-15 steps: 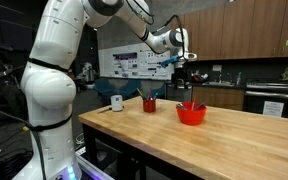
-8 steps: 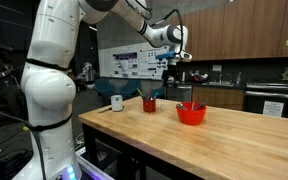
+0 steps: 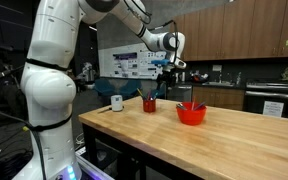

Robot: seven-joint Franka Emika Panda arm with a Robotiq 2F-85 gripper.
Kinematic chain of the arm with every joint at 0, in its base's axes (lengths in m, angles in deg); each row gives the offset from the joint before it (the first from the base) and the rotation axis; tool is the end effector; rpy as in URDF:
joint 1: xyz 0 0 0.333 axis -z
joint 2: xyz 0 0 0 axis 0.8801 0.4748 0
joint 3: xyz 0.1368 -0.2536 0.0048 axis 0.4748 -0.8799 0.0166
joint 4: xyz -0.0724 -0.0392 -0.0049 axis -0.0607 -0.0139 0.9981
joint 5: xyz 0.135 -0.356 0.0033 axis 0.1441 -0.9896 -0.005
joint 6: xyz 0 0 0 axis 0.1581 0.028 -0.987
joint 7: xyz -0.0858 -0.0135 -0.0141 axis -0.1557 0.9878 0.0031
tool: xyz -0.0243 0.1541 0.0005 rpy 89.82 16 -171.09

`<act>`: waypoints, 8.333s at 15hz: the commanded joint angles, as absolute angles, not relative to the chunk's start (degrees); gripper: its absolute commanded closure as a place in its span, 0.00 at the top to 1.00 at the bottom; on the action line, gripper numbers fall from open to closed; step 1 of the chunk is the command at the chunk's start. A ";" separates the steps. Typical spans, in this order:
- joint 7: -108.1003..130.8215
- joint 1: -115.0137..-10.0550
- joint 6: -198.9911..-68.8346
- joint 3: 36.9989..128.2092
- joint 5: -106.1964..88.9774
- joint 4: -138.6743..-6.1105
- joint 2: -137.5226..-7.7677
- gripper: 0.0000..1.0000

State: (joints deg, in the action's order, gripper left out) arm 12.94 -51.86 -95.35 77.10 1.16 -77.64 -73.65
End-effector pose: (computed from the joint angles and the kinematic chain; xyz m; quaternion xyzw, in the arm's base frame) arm 0.5438 -0.1676 0.3459 -0.9609 0.2324 0.1415 0.0522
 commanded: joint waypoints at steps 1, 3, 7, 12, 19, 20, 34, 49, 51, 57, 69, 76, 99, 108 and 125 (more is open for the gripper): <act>12.80 -52.11 -99.15 78.14 3.48 -81.43 -75.29 1.00; 13.11 -52.45 -100.05 78.58 3.93 -82.43 -75.32 1.00; 13.06 -52.84 -101.49 79.19 4.01 -84.18 -75.63 1.00; 12.73 -53.08 -103.97 79.46 3.82 -85.67 -75.52 1.00; 12.63 -53.44 -110.46 79.45 2.84 -87.52 -76.04 1.00; 12.48 -53.45 -111.01 79.40 2.55 -87.76 -76.28 1.00; 9.44 -52.81 -112.26 78.83 2.04 -89.50 -78.26 1.00; 8.06 -53.10 -107.48 79.03 0.88 -90.12 -80.13 1.00; 7.07 -53.11 -105.60 79.14 1.18 -90.07 -80.37 1.00; 4.37 -53.46 -100.52 79.74 1.14 -91.71 -82.05 1.00; 2.44 -54.68 -101.82 80.94 3.28 -96.75 -84.13 1.00; 3.79 -55.65 -106.97 81.42 3.17 -97.62 -83.82 1.00; 5.81 -56.36 -104.00 81.72 -1.27 -97.60 -84.97 0.03; 6.28 -55.41 -100.91 80.59 -2.37 -91.82 -88.74 0.03; 8.69 -49.02 -93.29 73.70 -6.94 -80.24 -82.39 0.03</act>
State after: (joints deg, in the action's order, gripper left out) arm 7.21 -49.72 -95.88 74.14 -5.72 -82.91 -84.68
